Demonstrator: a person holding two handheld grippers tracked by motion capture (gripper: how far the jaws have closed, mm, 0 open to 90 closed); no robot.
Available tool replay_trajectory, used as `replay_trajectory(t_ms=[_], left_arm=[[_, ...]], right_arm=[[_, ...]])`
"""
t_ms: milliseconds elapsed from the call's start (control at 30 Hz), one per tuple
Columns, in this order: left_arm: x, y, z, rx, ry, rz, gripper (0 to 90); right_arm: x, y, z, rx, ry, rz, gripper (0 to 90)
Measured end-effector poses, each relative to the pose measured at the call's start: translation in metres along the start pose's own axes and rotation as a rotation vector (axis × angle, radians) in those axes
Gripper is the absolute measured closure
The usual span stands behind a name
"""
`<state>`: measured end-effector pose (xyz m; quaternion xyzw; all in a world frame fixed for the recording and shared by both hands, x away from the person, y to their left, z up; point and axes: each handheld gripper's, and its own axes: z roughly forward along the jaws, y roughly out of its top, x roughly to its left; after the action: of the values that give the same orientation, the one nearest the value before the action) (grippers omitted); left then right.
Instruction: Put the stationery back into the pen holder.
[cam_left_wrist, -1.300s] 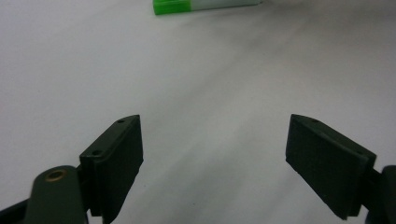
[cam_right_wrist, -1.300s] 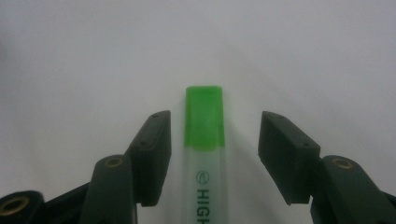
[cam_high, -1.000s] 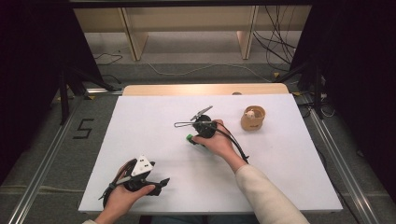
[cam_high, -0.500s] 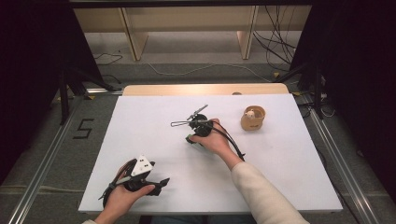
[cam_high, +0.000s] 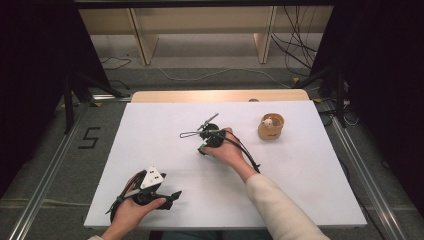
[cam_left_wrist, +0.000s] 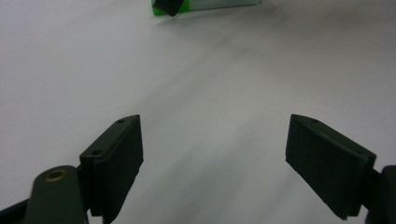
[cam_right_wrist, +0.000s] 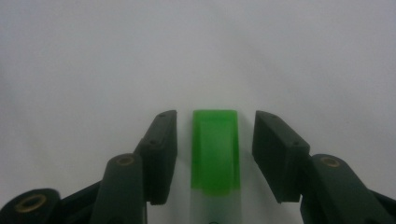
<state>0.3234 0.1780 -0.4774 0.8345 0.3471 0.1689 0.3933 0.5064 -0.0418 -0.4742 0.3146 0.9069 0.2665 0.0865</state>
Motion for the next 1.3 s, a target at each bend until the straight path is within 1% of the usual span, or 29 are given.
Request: replay_trajectory(t_ms=[533, 800, 1300], left_arm=[[-0.0001, 0.0002, 0.0, 0.002, -0.004, 0.006, 19.2], [-0.0001, 0.0001, 0.0001, 0.001, -0.006, 0.007, 19.2], [-0.0007, 0.0001, -0.0001, -0.001, -0.007, 0.004, 19.2]], right_arm=[[0.0018, 0.0025, 0.0021, 0.025, -0.027, -0.008, 57.3], [0.0023, 0.0036, 0.0023, 0.029, -0.026, -0.007, 60.7], [0.0034, 0.0045, 0.0022, 0.033, -0.03, 0.016, 66.5]])
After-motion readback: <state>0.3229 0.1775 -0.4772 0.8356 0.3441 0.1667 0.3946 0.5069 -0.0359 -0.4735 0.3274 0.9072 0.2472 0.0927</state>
